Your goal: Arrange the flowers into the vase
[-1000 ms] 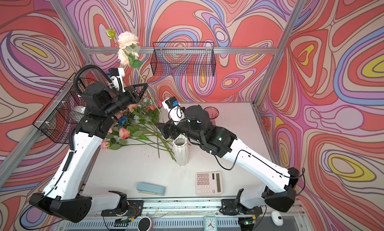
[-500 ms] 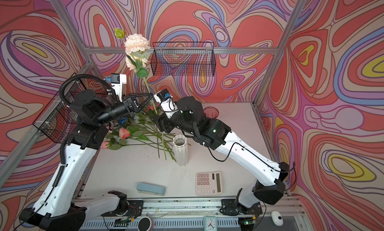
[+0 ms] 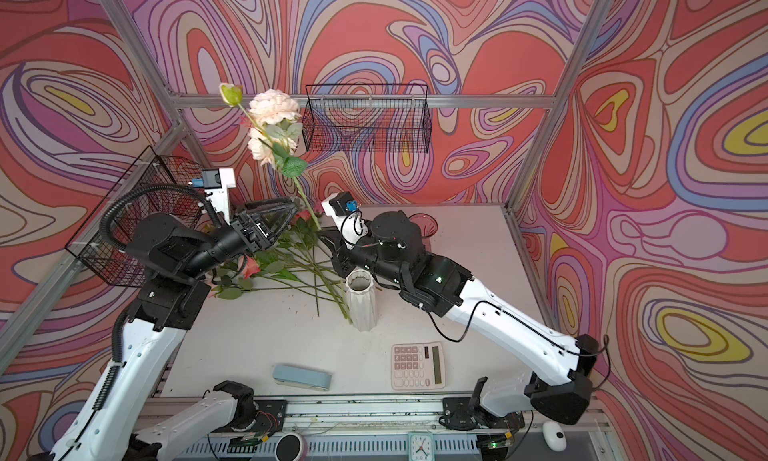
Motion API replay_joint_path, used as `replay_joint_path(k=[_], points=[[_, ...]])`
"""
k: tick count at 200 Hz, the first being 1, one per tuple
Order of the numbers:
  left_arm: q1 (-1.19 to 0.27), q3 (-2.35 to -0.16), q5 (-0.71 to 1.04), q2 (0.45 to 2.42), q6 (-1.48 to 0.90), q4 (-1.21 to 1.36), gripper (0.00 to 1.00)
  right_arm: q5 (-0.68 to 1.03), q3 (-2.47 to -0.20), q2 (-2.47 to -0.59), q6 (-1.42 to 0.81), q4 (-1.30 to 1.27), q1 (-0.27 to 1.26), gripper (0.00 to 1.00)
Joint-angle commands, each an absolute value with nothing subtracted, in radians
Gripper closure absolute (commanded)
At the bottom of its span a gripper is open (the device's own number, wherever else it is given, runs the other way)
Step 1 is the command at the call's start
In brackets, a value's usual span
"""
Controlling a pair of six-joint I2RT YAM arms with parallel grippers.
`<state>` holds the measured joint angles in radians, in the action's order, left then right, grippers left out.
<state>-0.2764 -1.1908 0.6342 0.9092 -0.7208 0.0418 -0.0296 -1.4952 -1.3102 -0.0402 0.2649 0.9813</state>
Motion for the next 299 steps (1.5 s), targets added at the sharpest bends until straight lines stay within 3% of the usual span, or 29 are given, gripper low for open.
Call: replay_joint_path(k=[1, 43, 119, 215, 299], points=[[-0.280, -1.022, 0.419, 0.765, -0.765, 0.091, 0.10, -0.152, -1.403, -1.215, -0.002, 0.055, 0.983, 1.00], [-0.280, -0.739, 0.313, 0.588, -0.813, 0.081, 0.10, -0.193, -1.392, -1.209, 0.051, -0.019, 0.983, 1.00], [-0.279, -0.609, 0.281, 0.490, -0.820, -0.046, 0.10, -0.262, -1.455, -1.294, 0.156, -0.066, 0.979, 1.00], [-0.280, -0.545, 0.242, 0.485, -0.856, -0.097, 0.10, -0.347, -1.062, -1.243, -0.027, -0.213, 0.962, 1.00], [-0.280, -0.620, 0.210, 0.672, -0.856, -0.232, 0.14, -0.370, -0.980, -1.141, -0.247, -0.041, 0.962, 0.38]])
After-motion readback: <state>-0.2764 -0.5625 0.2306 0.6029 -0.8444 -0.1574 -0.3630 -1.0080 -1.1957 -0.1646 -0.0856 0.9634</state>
